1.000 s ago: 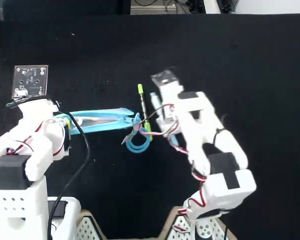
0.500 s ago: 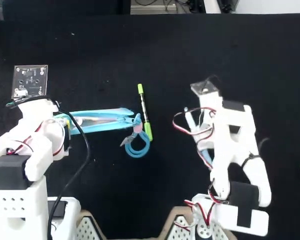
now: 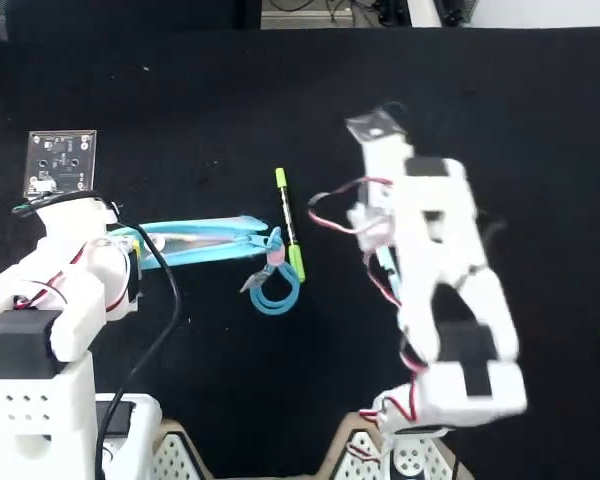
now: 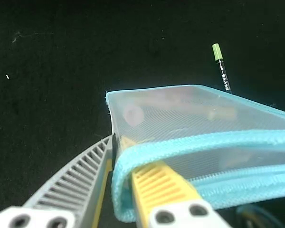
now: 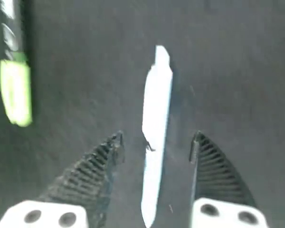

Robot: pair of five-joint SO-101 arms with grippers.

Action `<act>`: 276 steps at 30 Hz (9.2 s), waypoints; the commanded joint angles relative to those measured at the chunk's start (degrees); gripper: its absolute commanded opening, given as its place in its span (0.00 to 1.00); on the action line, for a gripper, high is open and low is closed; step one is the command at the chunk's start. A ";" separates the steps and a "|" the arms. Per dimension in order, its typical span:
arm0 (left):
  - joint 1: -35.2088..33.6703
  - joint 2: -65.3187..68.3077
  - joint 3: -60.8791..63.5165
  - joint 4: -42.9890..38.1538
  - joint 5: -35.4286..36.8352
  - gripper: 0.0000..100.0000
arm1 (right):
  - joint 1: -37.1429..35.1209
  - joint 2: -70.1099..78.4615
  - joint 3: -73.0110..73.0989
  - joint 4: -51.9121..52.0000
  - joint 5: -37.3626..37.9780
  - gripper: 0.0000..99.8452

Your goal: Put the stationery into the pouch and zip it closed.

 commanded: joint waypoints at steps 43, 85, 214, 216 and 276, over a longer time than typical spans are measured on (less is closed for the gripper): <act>0.04 0.62 0.31 -0.35 0.18 0.03 | -22.77 -57.36 -13.49 11.69 -7.30 0.01; 0.04 0.35 0.92 -0.79 0.18 0.03 | -44.31 -80.22 35.38 -42.02 -15.74 0.20; -5.49 0.09 0.66 -0.79 0.18 0.03 | -1.67 25.19 -28.35 5.36 14.24 0.20; -5.49 0.09 0.66 -0.79 0.18 0.03 | -1.76 28.18 -31.34 7.74 16.18 0.20; -5.49 0.09 0.75 -0.79 0.18 0.03 | -46.68 -81.01 25.01 -44.48 -16.79 0.01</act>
